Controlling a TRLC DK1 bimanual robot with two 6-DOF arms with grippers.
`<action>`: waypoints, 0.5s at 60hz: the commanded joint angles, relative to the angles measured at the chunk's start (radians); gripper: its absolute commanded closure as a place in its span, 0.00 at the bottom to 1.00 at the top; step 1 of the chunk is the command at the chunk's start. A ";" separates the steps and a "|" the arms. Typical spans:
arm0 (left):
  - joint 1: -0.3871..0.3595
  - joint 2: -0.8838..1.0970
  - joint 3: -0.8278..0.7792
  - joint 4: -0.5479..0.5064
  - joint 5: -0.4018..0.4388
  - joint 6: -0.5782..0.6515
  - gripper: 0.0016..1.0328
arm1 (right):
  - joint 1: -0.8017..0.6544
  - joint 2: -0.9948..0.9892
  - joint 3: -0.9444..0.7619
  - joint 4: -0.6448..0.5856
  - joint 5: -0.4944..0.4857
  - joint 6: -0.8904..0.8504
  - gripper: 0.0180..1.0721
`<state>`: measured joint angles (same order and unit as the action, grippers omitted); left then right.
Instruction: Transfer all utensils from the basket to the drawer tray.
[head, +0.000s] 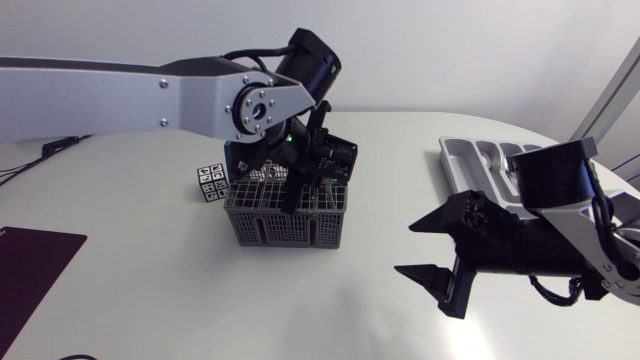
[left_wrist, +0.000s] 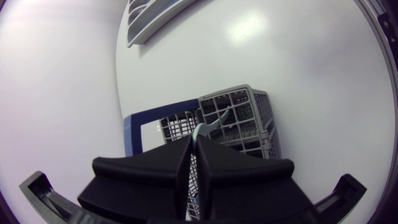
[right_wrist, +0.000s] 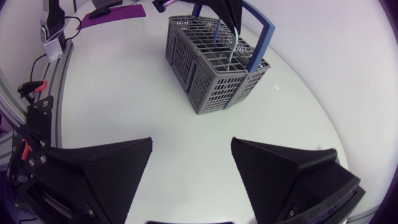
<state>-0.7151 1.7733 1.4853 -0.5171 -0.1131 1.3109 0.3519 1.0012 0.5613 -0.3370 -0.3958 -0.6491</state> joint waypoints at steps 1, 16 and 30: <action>0.006 -0.023 0.043 -0.023 -0.003 0.037 0.97 | 0.010 -0.012 -0.021 -0.004 0.002 0.029 0.13; -0.003 -0.015 0.105 -0.095 -0.003 0.039 0.97 | 0.016 -0.038 -0.032 -0.017 0.002 0.028 0.13; -0.010 -0.014 0.155 -0.153 -0.011 0.039 0.97 | 0.027 -0.072 -0.041 -0.031 0.005 0.028 0.13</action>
<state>-0.7174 1.7721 1.6062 -0.6460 -0.1143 1.3182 0.3687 0.9451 0.5522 -0.3466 -0.3958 -0.6460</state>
